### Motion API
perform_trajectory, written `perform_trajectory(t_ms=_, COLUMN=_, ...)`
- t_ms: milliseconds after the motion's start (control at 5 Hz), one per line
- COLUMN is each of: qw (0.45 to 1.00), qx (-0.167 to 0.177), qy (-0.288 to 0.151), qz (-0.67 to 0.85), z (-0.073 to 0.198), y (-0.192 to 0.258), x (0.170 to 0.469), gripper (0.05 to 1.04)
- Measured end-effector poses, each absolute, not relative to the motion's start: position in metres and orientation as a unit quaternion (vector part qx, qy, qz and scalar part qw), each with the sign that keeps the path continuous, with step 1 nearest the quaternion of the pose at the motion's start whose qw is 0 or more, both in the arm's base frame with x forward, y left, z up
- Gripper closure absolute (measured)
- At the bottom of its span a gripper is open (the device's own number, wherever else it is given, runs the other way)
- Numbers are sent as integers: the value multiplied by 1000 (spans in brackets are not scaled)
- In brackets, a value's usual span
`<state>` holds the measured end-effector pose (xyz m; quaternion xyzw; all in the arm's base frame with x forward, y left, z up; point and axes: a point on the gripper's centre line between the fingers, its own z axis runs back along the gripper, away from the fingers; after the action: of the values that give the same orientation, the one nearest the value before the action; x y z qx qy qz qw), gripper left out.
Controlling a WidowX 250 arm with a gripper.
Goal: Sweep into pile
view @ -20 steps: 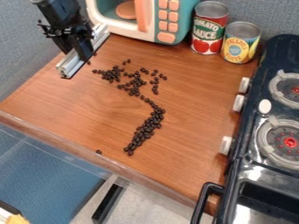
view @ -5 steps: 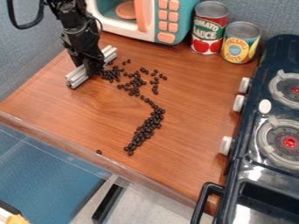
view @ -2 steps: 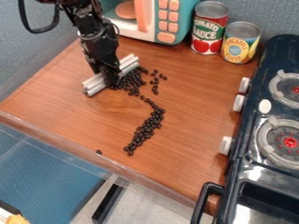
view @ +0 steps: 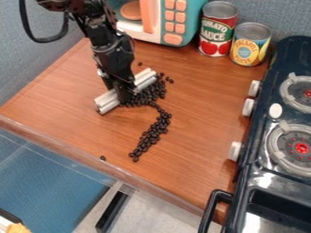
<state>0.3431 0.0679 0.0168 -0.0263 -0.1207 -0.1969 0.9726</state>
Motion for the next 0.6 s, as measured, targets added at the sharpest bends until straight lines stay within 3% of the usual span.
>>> perform_trajectory(t_ms=600, qw=968, qx=-50, qy=-119, qz=-214, z=18, y=35, x=309, gripper=711)
